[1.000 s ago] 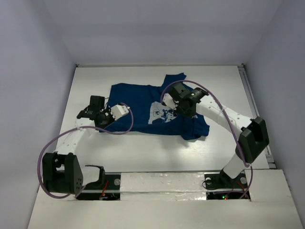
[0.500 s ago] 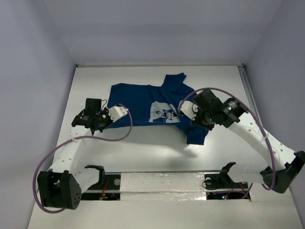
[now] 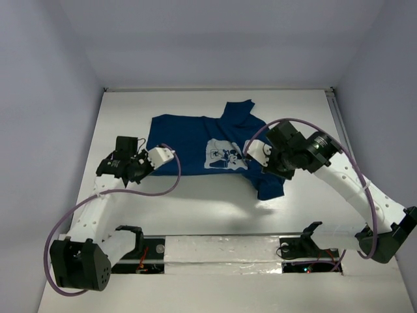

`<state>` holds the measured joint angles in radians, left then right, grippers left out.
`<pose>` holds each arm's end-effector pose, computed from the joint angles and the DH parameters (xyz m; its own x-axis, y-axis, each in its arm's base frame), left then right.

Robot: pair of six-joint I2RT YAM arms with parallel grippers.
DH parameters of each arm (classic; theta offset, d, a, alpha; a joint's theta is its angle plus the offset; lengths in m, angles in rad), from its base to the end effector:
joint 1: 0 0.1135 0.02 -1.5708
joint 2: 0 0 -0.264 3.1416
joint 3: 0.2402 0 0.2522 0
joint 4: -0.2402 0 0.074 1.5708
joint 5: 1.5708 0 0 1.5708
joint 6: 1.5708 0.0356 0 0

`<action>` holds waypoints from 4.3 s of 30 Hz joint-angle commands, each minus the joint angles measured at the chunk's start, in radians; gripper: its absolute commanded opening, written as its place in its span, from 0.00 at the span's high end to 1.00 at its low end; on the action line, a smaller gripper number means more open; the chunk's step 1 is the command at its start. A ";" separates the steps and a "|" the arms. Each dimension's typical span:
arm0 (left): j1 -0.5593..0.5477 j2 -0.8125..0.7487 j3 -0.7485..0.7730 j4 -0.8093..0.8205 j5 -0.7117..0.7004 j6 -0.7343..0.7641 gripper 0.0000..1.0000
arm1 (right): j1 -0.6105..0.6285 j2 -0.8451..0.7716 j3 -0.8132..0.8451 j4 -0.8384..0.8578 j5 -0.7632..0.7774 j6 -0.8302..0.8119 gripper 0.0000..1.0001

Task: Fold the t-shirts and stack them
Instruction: Fold the flattened tshirt in 1/3 of the way

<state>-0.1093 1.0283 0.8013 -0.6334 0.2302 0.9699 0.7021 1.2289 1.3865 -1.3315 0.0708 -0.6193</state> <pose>0.2046 -0.0306 0.2605 -0.2164 0.8316 -0.5114 0.7653 0.4698 0.4401 0.1592 0.1313 0.3589 -0.2116 -0.9373 -0.2769 -0.9163 0.2888 -0.2775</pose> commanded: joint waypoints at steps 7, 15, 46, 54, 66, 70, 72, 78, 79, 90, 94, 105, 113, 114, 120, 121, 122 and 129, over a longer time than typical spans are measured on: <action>0.008 -0.048 0.052 -0.037 -0.014 0.015 0.94 | 0.007 0.017 0.126 -0.028 0.056 -0.123 1.00; 0.008 0.033 0.113 0.014 -0.014 0.007 0.93 | 0.007 0.196 0.195 -0.005 0.099 -0.145 1.00; 0.008 0.685 0.455 0.130 -0.026 0.021 0.82 | -0.121 0.765 0.592 0.086 0.261 -0.243 1.00; 0.008 0.728 0.477 0.133 -0.020 0.020 0.88 | -0.130 0.906 0.646 0.118 0.328 -0.244 1.00; 0.008 0.717 0.418 0.175 -0.040 0.016 0.93 | -0.167 1.047 0.723 0.193 0.428 -0.258 1.00; 0.008 0.708 0.401 0.181 -0.035 0.013 0.93 | -0.176 1.097 0.781 0.279 0.460 -0.244 1.00; 0.008 0.701 0.391 0.184 -0.034 0.013 0.93 | -0.185 1.109 0.790 0.322 0.471 -0.235 1.00; 0.008 0.694 0.374 0.190 -0.032 0.010 0.93 | -0.185 1.083 0.743 0.404 0.417 -0.247 1.00; 0.008 0.693 0.372 0.192 -0.031 0.010 0.93 | -0.185 1.087 0.743 0.400 0.414 -0.244 1.00; 0.008 0.696 0.383 0.195 -0.006 -0.002 0.94 | -0.129 1.025 0.616 0.474 0.371 -0.276 1.00; 0.008 0.696 0.384 0.198 0.001 -0.005 0.94 | -0.105 1.032 0.628 0.477 0.389 -0.275 1.00; 0.008 0.704 0.392 0.202 0.008 -0.010 0.95 | -0.075 1.066 0.741 0.482 0.391 -0.273 1.00; 0.008 0.697 0.386 0.201 0.018 -0.011 0.95 | -0.075 1.123 0.789 0.489 0.405 -0.280 0.96; 0.008 0.697 0.383 0.202 0.017 -0.011 0.95 | -0.075 1.135 0.789 0.483 0.405 -0.278 0.91; 0.008 0.697 0.380 0.205 0.017 -0.013 0.94 | -0.075 1.123 0.683 0.607 0.536 -0.260 0.62; 0.008 0.696 0.383 0.204 0.018 -0.013 0.94 | -0.075 1.118 0.672 0.618 0.561 -0.252 0.58; 0.008 0.697 0.383 0.202 0.023 -0.014 0.93 | -0.075 1.114 0.665 0.627 0.581 -0.237 0.58; 0.008 0.652 0.355 0.193 0.031 -0.017 0.93 | -0.084 0.910 0.473 0.513 0.511 -0.120 0.59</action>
<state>-0.1093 1.7599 1.1820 -0.4294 0.2344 0.9596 0.6167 2.3081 1.9133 -0.7715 0.6083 -0.8089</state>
